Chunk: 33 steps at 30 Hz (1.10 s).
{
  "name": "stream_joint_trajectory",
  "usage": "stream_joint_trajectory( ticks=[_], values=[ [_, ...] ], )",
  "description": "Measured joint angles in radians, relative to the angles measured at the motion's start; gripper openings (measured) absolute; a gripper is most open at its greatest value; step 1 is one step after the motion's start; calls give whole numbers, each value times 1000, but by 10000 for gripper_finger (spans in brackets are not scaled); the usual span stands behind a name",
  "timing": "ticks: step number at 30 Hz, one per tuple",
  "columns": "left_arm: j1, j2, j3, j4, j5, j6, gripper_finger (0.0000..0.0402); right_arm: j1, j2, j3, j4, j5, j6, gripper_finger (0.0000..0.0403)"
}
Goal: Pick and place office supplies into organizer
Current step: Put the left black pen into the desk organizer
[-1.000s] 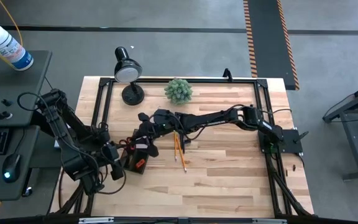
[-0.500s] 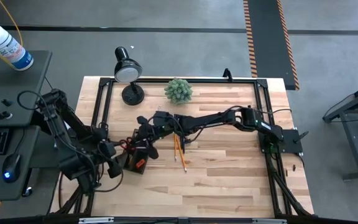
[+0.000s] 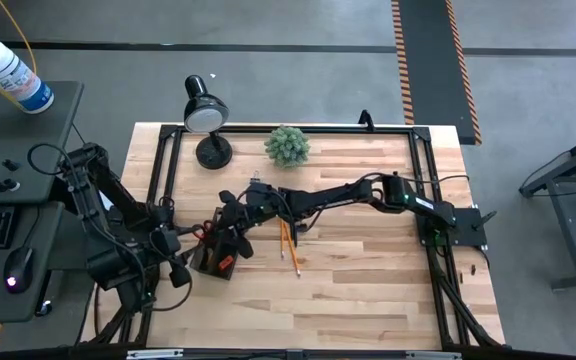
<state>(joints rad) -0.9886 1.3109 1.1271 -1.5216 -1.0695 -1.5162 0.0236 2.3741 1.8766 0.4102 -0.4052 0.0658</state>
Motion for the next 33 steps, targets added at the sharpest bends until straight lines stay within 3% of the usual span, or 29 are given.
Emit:
stream_joint_trajectory(
  ticks=[8, 18, 25, 33],
  values=[
    [0, 0, 0, -2, -17, 0, 172, 11, 5, 27, -39, -2, -29, 42],
    [0, 0, 0, -1, -14, -8, 172, 11, 133, 301, -352, -20, -96, 44],
    [0, 0, 0, -2, -12, 0, 172, 10, 216, 437, -442, -56, -94, 49],
    [0, 0, 0, -4, -12, 0, 172, 11, 241, 463, -474, -62, -91, 98]
  ],
)
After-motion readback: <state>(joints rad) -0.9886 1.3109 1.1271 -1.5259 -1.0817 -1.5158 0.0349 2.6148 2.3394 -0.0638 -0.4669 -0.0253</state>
